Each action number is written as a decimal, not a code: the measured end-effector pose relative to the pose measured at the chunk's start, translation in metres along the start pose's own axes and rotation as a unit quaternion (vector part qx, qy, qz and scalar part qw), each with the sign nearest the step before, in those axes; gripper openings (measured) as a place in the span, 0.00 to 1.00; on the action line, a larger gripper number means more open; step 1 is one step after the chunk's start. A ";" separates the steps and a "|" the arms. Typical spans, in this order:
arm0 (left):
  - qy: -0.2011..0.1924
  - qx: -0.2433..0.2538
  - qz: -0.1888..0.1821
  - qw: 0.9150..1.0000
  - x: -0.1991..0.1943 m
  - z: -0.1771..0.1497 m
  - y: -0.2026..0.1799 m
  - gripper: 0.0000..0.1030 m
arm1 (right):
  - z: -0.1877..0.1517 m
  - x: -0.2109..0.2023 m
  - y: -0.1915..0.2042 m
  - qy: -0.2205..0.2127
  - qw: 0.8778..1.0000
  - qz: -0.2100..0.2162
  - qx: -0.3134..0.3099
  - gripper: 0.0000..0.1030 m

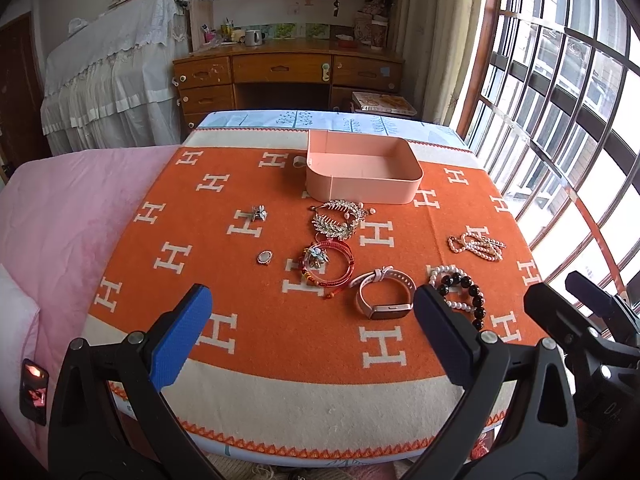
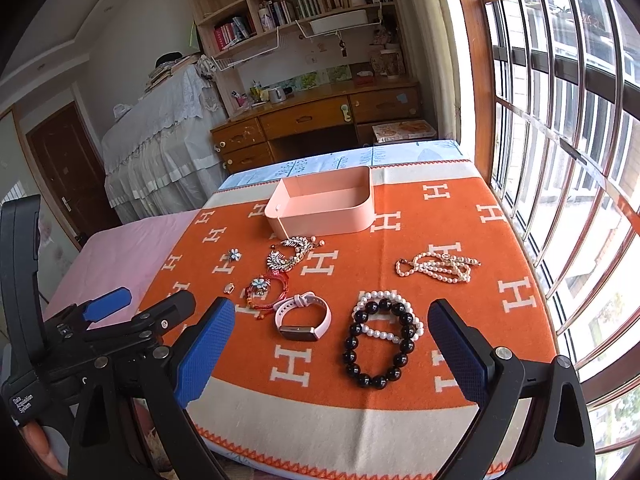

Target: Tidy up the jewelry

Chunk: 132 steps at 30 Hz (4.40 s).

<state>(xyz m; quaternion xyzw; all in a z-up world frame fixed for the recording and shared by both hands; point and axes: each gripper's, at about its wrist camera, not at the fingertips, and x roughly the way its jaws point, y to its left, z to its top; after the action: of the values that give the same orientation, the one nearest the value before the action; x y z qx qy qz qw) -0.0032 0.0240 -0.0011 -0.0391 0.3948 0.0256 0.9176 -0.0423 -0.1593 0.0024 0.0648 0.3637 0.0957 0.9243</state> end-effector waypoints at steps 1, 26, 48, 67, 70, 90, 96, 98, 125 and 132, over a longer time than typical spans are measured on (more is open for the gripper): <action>0.003 -0.004 -0.001 1.000 0.002 0.002 0.001 0.97 | 0.001 0.002 0.000 0.001 1.000 0.000 0.001 0.96; 0.122 -0.010 -0.028 0.992 0.134 0.078 0.072 0.96 | 0.048 0.112 -0.010 0.047 0.997 -0.035 -0.045 0.87; 0.189 -0.021 -0.048 0.981 0.204 0.060 0.104 0.81 | 0.072 0.292 -0.008 0.239 0.967 0.062 0.063 0.58; 0.180 0.016 -0.084 0.980 0.187 0.045 0.084 0.81 | 0.088 0.350 0.069 0.244 0.969 -0.011 -0.027 0.23; 0.174 0.040 -0.087 0.980 0.180 0.042 0.076 0.81 | 0.087 0.348 0.058 0.244 0.970 0.002 -0.012 0.15; 0.125 0.347 -0.150 0.917 0.144 0.006 -0.074 0.67 | 0.081 0.264 -0.082 0.199 0.972 0.023 0.121 0.04; 0.142 0.368 -0.154 0.906 0.145 -0.003 -0.089 0.48 | 0.071 0.264 -0.094 0.204 0.970 0.030 0.130 0.04; 0.141 0.375 -0.155 0.903 0.143 -0.005 -0.091 0.48 | 0.067 0.268 -0.094 0.209 0.969 0.031 0.128 0.04; 0.207 0.268 -0.141 0.930 0.193 0.002 -0.111 0.11 | 0.078 0.302 -0.053 0.243 0.968 -0.006 0.061 0.27; 0.200 0.223 -0.144 0.943 0.193 0.012 -0.088 0.02 | 0.077 0.286 -0.064 0.228 0.970 0.034 0.078 0.11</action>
<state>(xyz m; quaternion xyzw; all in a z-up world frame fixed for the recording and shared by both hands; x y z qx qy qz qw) 0.1453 -0.0592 -0.1284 0.1064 0.5564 -0.2037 0.7985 0.2240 -0.1614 -0.1426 0.1257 0.5691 0.1107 0.8050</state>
